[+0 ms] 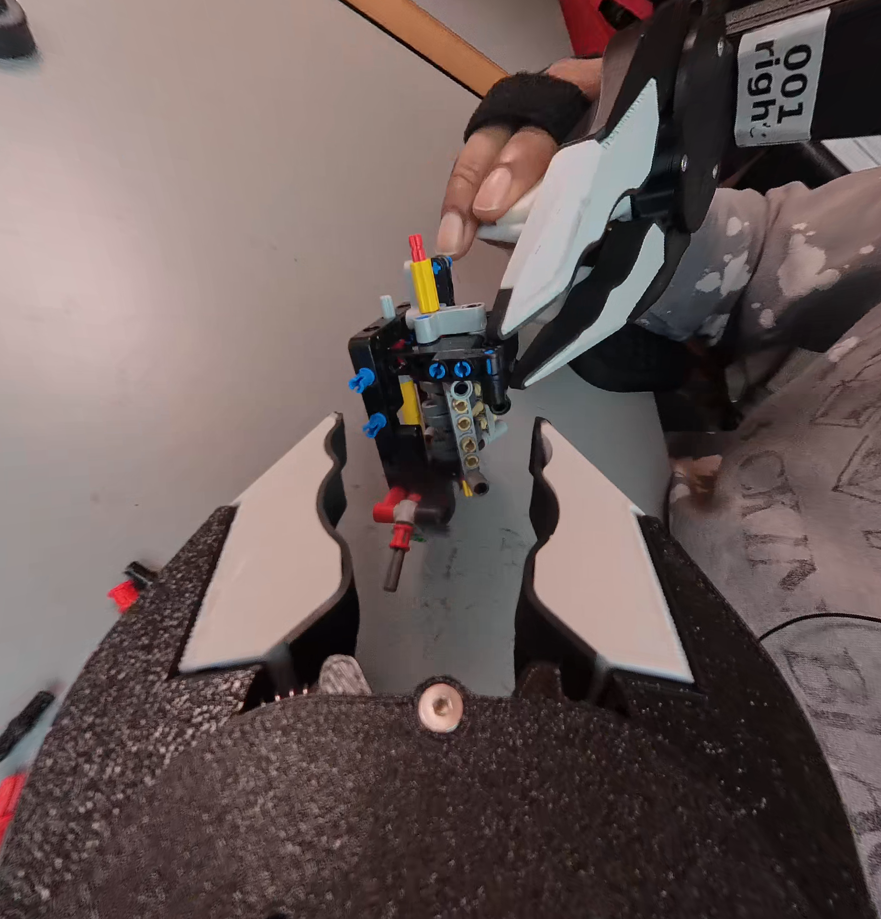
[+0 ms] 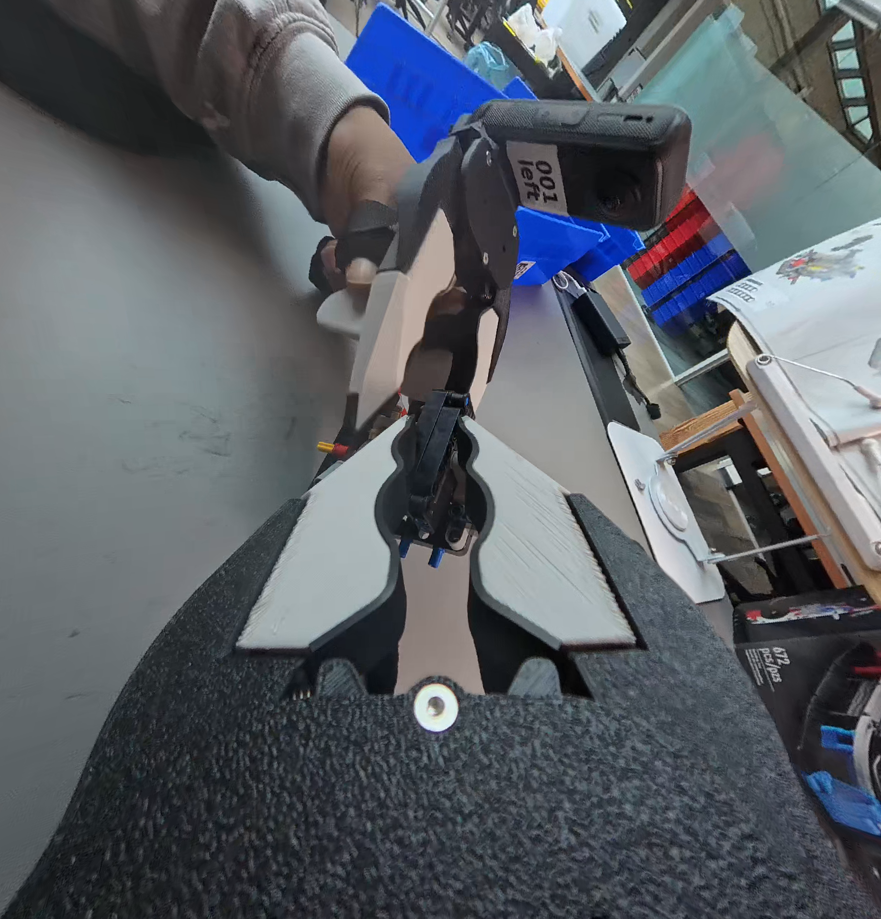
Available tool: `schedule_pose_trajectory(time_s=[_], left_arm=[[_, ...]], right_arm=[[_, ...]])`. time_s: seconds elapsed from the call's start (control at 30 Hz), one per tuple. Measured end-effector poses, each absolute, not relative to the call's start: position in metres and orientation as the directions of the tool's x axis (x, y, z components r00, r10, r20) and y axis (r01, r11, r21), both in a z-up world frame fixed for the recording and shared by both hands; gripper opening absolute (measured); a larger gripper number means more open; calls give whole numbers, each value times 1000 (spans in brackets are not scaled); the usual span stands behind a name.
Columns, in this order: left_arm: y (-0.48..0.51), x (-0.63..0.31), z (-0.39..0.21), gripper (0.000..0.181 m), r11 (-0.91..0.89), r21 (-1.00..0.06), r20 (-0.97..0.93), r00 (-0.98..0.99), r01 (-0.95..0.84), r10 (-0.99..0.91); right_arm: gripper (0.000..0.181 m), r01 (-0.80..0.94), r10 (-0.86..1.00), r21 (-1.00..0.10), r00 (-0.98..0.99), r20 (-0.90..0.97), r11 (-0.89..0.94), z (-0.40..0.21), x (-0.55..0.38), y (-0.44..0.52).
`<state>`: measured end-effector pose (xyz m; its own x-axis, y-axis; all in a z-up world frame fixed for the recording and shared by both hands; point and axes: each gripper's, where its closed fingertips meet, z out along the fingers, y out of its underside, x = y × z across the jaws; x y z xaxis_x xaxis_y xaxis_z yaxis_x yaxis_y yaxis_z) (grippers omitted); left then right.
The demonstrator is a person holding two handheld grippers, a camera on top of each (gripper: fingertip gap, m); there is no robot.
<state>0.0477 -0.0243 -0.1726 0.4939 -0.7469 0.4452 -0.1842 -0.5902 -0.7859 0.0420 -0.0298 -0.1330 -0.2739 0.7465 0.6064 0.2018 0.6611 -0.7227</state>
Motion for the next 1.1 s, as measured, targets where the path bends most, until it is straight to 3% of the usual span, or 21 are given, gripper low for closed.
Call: schedule_pose_trajectory(time_s=[0.03, 0.1, 0.27, 0.6, 0.9, 0.97, 1.1], left_arm=[[-24, 49, -176, 61, -599, -778, 451, 497, -187, -741], [-22, 48, -180, 48, -605, -771, 441, 519, -199, -733], [-12, 41, -175, 41, -609, -782, 445, 567, -132, -694], [-8, 46, -176, 39, -665, -744, 504, 602, -61, -620], [-11, 50, -182, 35, -726, -685, 579, 557, -64, -596], [-11, 51, -182, 35, -733, -677, 588, 547, -70, -595], [-15, 51, -182, 45, -736, -670, 598, 516, -99, -614]], right_arm=[[16, 198, 735, -713, -282, 616, 673, -133, 40, -32], [16, 188, 732, -712, -279, 622, 677, -133, 38, -34], [18, 243, 761, -721, -198, 618, 649, -134, 40, -18], [18, 301, 746, -690, -142, 650, 659, -141, 41, -9], [16, 261, 718, -670, -214, 662, 695, -141, 40, -18], [16, 255, 765, -721, -233, 601, 644, -141, 41, -17], [16, 295, 924, -887, -253, 286, 355, -150, 44, -11]])
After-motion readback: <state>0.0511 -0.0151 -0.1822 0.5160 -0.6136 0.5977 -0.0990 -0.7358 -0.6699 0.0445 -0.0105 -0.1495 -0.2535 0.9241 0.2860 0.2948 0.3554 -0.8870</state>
